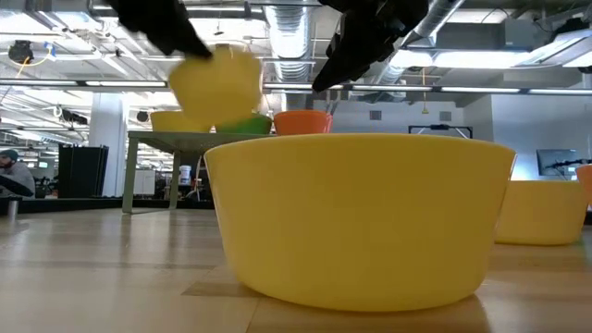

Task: Pick & Place Mini bowls
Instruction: Stack the yellow bowl on top of the other yellow bowl on the shelf

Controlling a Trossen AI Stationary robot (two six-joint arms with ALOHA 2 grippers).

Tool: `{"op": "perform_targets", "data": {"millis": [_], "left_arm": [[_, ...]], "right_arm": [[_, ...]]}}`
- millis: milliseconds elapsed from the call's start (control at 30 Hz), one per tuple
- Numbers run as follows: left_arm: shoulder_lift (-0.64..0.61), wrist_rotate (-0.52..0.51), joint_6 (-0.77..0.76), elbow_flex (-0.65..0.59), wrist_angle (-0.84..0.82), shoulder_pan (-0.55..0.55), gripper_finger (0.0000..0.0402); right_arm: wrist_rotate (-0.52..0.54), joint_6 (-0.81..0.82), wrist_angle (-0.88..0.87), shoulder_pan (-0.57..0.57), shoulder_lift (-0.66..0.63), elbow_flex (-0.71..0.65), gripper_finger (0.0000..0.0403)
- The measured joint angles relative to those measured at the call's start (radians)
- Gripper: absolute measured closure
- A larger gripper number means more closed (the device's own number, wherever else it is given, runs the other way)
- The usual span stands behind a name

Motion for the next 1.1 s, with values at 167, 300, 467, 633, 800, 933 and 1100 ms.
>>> {"op": "perform_targets", "data": {"millis": [167,300,467,633,800,933,1100], "left_arm": [[-0.207,-0.134,0.168,0.022,-0.077,0.016,0.0395],[-0.330,-0.186,0.245,0.023,-0.123,0.108,0.0393],[-0.389,-0.223,0.253,0.023,-0.208,0.302,0.0394],[-0.357,-0.221,0.253,0.023,-0.235,0.486,0.0394],[-0.283,-0.102,0.251,0.023,-0.257,0.640,0.0393],[-0.233,-0.058,0.254,0.023,-0.256,0.718,0.0393],[-0.213,0.024,0.261,0.023,-0.256,0.769,0.0393]], "right_arm": [[0.000,0.000,0.054,-0.009,0.000,0.000,0.0347],[0.000,0.000,0.058,-0.010,0.000,0.000,0.0347],[0.000,0.000,0.060,-0.011,0.000,0.000,0.0347],[0.000,-0.001,0.059,-0.011,0.000,0.000,0.0347],[0.000,-0.001,0.059,-0.011,0.000,0.000,0.0347],[0.000,-0.001,0.058,-0.011,0.000,0.000,0.0347],[0.000,-0.001,0.058,-0.011,0.000,-0.001,0.0347]]}}
